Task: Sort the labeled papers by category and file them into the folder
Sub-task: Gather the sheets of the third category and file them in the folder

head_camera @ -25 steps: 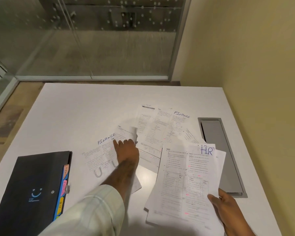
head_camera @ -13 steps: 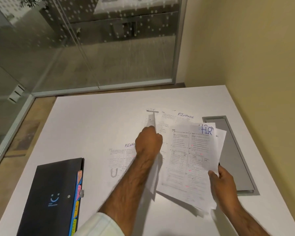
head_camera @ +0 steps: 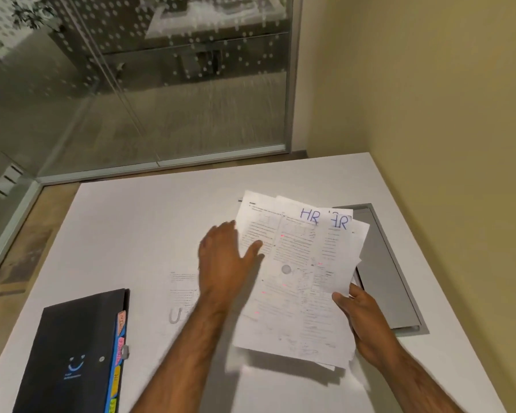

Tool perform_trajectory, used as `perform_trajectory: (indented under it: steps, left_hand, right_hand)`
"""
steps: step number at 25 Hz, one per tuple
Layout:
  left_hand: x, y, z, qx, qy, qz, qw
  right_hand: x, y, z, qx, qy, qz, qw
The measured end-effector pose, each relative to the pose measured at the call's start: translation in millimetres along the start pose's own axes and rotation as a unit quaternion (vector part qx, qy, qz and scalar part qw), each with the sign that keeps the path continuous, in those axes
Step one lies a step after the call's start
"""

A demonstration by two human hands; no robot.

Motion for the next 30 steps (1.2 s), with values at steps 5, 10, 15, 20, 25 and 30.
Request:
perform_trajectory:
  steps: [5, 10, 15, 20, 25, 30]
  left_hand:
    - [73.5, 27.1, -20.0, 0.344, 0.230, -0.340, 0.845]
    - [88.0, 16.3, -58.6, 0.368, 0.296, -0.452, 0.757]
    - [96.2, 10.5, -75.2, 0.278, 0.312, -0.459, 0.784]
    - [99.8, 19.7, -92.5, 0.236, 0.355, -0.433, 0.794]
    - [113.8, 36.2, -92.7, 0.227, 0.383, -0.358, 0.821]
    - [108.1, 45.8, -87.9, 0.233, 0.374, -0.324, 0.837]
  right_hand:
    - [-13.0, -16.1, 4.8, 0.067, -0.033, 0.012, 0.997]
    - [-12.2, -49.9, 7.3, 0.147, -0.073, -0.045, 0.985]
    - [-23.3, -11.0, 79.8, -0.181, 0.030, -0.220, 0.958]
    - [-54.0, 8.9, 133.9, -0.229, 0.041, -0.628, 0.743]
    - [-67.3, -12.3, 145.9, -0.263, 0.039, -0.638, 0.723]
    - [-59.0, -21.0, 145.7, -0.276, 0.061, -0.620, 0.732]
Point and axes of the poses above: each hand's wrist, its own z-axis towards the middle knuckle, its own y-axis out of the back of the hand, x = y × z, the point moved 2 cm from there along z, towards the middle knuckle, and after that the axes turned 3 degrees about -x, right-handed, at the moved point
